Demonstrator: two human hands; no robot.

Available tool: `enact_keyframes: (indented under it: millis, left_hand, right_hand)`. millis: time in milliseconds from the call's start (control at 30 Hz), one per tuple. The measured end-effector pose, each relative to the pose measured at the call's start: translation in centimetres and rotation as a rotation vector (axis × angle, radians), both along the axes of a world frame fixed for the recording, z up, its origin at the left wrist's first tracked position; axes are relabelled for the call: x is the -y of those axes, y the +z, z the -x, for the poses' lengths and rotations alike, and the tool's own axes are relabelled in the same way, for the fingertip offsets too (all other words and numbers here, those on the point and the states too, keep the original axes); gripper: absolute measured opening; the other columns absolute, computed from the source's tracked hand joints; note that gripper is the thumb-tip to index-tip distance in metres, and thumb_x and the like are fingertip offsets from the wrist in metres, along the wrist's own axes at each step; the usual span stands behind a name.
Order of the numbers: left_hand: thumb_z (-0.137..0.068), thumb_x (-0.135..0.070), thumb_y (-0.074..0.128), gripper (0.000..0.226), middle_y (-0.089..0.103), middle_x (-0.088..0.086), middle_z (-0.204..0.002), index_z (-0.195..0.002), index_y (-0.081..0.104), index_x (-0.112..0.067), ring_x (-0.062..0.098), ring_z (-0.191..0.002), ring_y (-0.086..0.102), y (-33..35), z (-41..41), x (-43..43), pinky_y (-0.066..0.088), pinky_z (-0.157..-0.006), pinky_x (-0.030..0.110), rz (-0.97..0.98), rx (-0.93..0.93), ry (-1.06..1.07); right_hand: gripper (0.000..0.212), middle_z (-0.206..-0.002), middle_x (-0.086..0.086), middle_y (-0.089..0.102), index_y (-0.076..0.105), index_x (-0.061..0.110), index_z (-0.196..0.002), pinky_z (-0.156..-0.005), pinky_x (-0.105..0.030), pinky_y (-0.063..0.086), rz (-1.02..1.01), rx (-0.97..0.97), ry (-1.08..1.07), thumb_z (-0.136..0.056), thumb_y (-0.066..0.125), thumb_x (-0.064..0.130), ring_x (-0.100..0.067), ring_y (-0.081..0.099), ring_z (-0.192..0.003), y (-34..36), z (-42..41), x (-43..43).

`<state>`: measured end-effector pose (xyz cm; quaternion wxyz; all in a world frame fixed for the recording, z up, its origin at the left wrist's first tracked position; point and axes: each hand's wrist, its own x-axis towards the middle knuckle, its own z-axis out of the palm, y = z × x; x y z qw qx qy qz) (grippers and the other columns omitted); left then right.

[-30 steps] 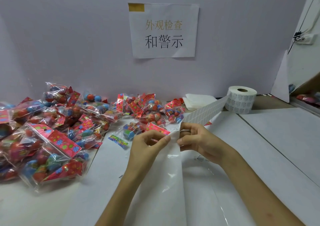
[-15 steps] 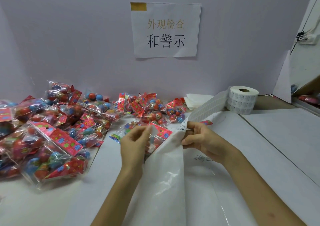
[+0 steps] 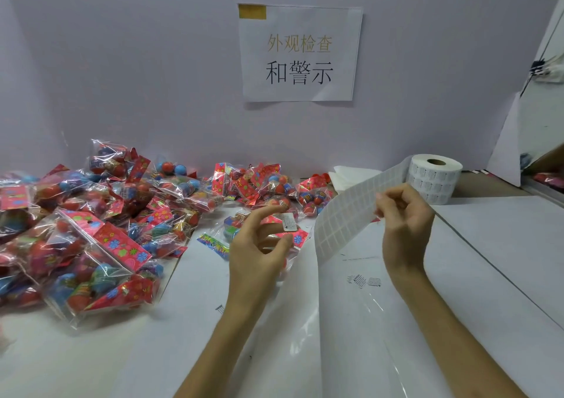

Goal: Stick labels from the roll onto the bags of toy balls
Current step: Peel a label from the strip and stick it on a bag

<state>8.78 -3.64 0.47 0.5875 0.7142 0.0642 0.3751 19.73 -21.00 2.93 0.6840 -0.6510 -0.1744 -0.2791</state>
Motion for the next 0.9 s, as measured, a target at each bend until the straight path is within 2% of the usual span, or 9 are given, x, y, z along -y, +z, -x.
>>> enact_keyframes:
  millis: [100,200,267,400,500,600,767,833,900]
  left_hand:
    - [-0.088,-0.003,0.075,0.052,0.069,-0.025,-0.100,-0.128,0.062,-0.034,0.004,-0.092,0.072,-0.4,0.2,0.3,0.057,-0.071,0.015,-0.179,0.027,0.047]
    - [-0.090,-0.007,0.070,0.055,0.068,-0.034,-0.104,-0.137,0.057,-0.031,-0.002,-0.097,0.071,-0.6,0.3,0.5,0.056,-0.071,0.013,-0.302,0.046,0.052]
    - [-0.089,-0.015,0.065,0.057,0.069,-0.036,-0.101,-0.141,0.054,-0.035,-0.004,-0.099,0.070,-0.6,0.5,0.7,0.056,-0.073,0.013,-0.372,0.048,0.037]
    - [-0.090,-0.018,0.064,0.064,0.066,-0.039,-0.104,-0.142,0.045,-0.048,-0.001,-0.096,0.071,-0.8,0.6,1.0,0.062,-0.077,0.027,-0.489,0.008,0.030]
    - [-0.091,-0.013,0.069,0.071,0.059,-0.049,-0.103,-0.144,0.041,-0.050,-0.001,-0.101,0.070,-0.8,0.7,1.0,0.061,-0.080,0.024,-0.525,-0.003,0.019]
    - [-0.091,-0.010,0.066,0.071,0.059,-0.050,-0.104,-0.144,0.041,-0.049,-0.001,-0.105,0.069,-0.9,0.6,1.0,0.060,-0.081,0.021,-0.532,-0.006,0.027]
    - [-0.090,-0.001,0.064,0.078,0.070,-0.026,-0.115,-0.142,0.040,-0.054,-0.008,-0.111,0.064,-0.9,0.5,1.2,0.057,-0.088,0.016,-0.518,-0.036,0.047]
    - [-0.090,0.004,0.063,0.086,0.063,-0.036,-0.114,-0.140,0.038,-0.062,-0.018,-0.110,0.060,-0.8,0.6,1.1,0.055,-0.088,0.012,-0.524,-0.050,0.048]
    - [-0.091,0.006,0.062,0.088,0.061,-0.038,-0.114,-0.138,0.037,-0.064,-0.017,-0.110,0.060,-0.9,0.5,1.1,0.057,-0.086,0.016,-0.523,-0.069,0.064]
  right_hand:
    - [0.013,-0.080,0.019,0.063,0.064,0.029,-0.079,-0.079,-0.045,0.048,0.298,0.193,-0.025,-0.090,0.058,0.035,-0.011,0.057,-0.082,-0.2,1.4,-1.4]
    - [0.018,-0.097,0.010,0.065,0.074,0.026,-0.088,-0.093,-0.045,0.041,0.515,0.186,0.040,-0.090,0.065,0.041,-0.015,0.057,-0.101,-0.7,2.0,-2.6]
    - [0.013,-0.104,0.009,0.063,0.077,0.026,-0.091,-0.096,-0.046,0.040,0.588,0.169,0.077,-0.089,0.072,0.038,-0.014,0.055,-0.107,-1.1,2.2,-3.0]
    - [0.009,-0.101,0.007,0.064,0.077,0.020,-0.090,-0.094,-0.043,0.048,0.548,0.141,0.117,-0.086,0.080,0.027,-0.013,0.057,-0.105,-1.5,2.5,-3.3]
    - [0.010,-0.099,0.007,0.063,0.076,0.018,-0.090,-0.090,-0.030,0.051,0.509,0.086,0.151,-0.087,0.079,0.026,-0.009,0.059,-0.101,-1.4,2.6,-3.4]
    - [0.009,-0.099,0.008,0.062,0.077,0.018,-0.093,-0.086,-0.020,0.051,0.490,0.053,0.196,-0.087,0.079,0.024,-0.008,0.060,-0.098,-1.3,2.8,-3.5]
    - [0.008,-0.098,0.005,0.065,0.074,0.017,-0.092,-0.080,-0.009,0.045,0.473,0.047,0.212,-0.087,0.079,0.018,-0.007,0.061,-0.093,-1.3,2.9,-3.4]
    - [0.014,-0.103,0.004,0.065,0.074,0.016,-0.100,-0.080,-0.007,0.044,0.460,0.015,0.234,-0.088,0.078,0.021,-0.008,0.061,-0.094,-1.3,2.9,-3.5]
    - [0.017,-0.106,0.004,0.064,0.074,0.016,-0.104,-0.080,-0.005,0.043,0.473,-0.018,0.267,-0.089,0.076,0.023,-0.010,0.061,-0.097,-1.3,2.9,-3.5]
